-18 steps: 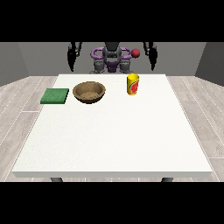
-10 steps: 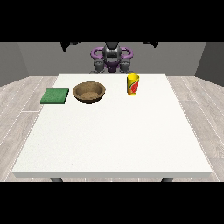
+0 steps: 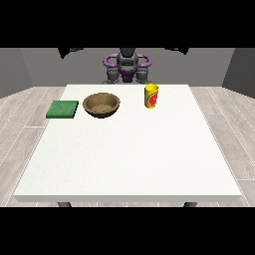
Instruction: Pick the cup and pour the ball into the bowl, then pick the bowl and place it on the pad
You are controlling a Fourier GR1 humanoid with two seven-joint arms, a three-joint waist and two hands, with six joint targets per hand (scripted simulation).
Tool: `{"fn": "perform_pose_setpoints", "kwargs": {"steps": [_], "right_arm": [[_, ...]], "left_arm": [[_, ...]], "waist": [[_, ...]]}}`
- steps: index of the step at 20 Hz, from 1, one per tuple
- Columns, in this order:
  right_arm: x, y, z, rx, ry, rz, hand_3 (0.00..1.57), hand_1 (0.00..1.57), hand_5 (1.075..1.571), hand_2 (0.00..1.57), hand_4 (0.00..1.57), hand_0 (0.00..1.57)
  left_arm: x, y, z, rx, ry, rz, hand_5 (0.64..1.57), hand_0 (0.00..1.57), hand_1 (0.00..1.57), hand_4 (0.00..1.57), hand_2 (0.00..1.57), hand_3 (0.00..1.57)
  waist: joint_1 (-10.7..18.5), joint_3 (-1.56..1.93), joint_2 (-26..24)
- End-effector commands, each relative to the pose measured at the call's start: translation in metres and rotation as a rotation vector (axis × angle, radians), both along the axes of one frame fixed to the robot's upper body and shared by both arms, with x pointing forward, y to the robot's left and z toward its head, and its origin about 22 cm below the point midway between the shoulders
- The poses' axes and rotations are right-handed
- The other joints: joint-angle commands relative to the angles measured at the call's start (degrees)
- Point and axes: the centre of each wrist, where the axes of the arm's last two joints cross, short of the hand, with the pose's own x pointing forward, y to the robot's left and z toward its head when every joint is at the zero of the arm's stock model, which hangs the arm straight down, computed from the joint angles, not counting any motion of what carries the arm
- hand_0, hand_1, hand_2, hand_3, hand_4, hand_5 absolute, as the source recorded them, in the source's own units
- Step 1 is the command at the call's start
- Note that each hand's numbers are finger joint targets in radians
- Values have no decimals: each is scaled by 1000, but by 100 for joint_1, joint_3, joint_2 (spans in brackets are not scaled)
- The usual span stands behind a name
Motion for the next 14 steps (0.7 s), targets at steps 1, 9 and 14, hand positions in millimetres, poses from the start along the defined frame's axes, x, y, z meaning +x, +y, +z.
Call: {"fn": "perform_pose_setpoints", "kwargs": {"steps": [1,9,14], "right_arm": [[14,-4,13,-1,-76,16,0,0,1570,0,0,0],[24,1,-4,-1,-125,26,0,0,1571,0,0,0],[29,10,0,-1,-188,80,0,0,1571,0,0,0]], "left_arm": [[14,-12,-2,5,-79,21,1541,0,0,0,0,0],[28,0,-52,8,-165,33,1525,0,0,0,0,0],[18,-51,-106,33,-196,56,1519,0,0,0,0,0]], "waist": [[-70,2,497],[-174,1,1089],[-428,-1,1390]]}}
